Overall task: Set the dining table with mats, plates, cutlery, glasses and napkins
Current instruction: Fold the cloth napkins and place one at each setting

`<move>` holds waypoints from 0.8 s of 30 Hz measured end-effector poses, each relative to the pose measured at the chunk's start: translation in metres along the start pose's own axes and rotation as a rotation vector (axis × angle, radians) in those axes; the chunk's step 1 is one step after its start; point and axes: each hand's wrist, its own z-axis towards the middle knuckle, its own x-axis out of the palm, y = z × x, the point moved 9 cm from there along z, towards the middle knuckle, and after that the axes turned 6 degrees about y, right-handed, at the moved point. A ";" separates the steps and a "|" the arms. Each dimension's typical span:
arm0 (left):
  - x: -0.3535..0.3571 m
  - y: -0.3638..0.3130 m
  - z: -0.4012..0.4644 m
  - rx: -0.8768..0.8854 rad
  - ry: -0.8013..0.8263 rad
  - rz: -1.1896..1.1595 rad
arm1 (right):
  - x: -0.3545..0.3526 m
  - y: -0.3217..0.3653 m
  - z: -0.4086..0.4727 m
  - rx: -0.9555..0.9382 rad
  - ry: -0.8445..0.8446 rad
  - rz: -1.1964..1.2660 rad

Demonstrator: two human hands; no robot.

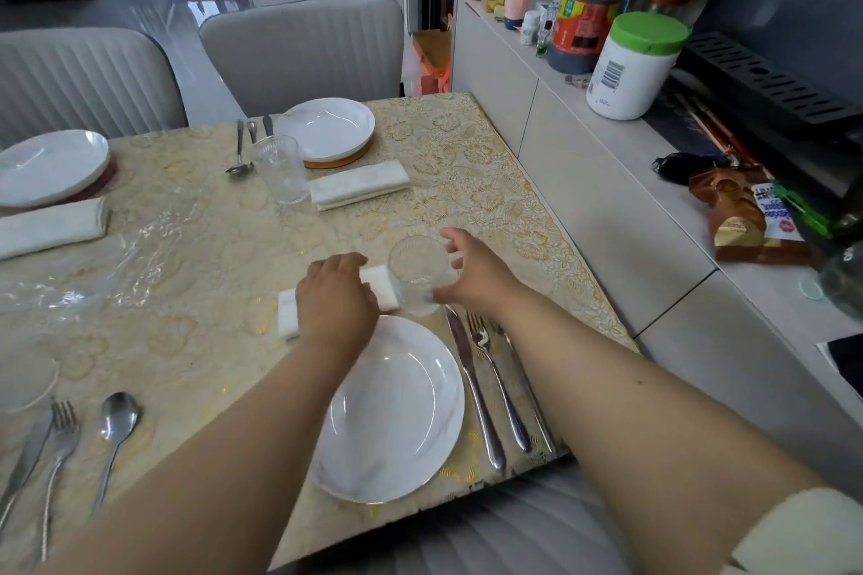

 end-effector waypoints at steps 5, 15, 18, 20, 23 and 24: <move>0.021 0.055 0.011 -0.179 0.175 -0.032 | 0.017 0.002 0.019 -0.004 0.079 -0.143; 0.059 0.147 -0.009 -0.808 0.287 -0.474 | 0.018 -0.001 0.022 -0.018 0.045 -0.065; 0.059 0.147 -0.008 -0.832 0.254 -0.495 | 0.018 0.000 0.022 -0.022 0.045 -0.057; 0.057 0.151 -0.008 -0.851 0.221 -0.514 | 0.018 0.001 0.023 -0.020 0.046 -0.057; 0.058 0.157 -0.011 -0.875 0.213 -0.520 | 0.018 0.003 0.024 -0.017 0.045 -0.054; 0.057 0.157 -0.011 -0.867 0.216 -0.512 | 0.018 0.003 0.024 -0.018 0.043 -0.055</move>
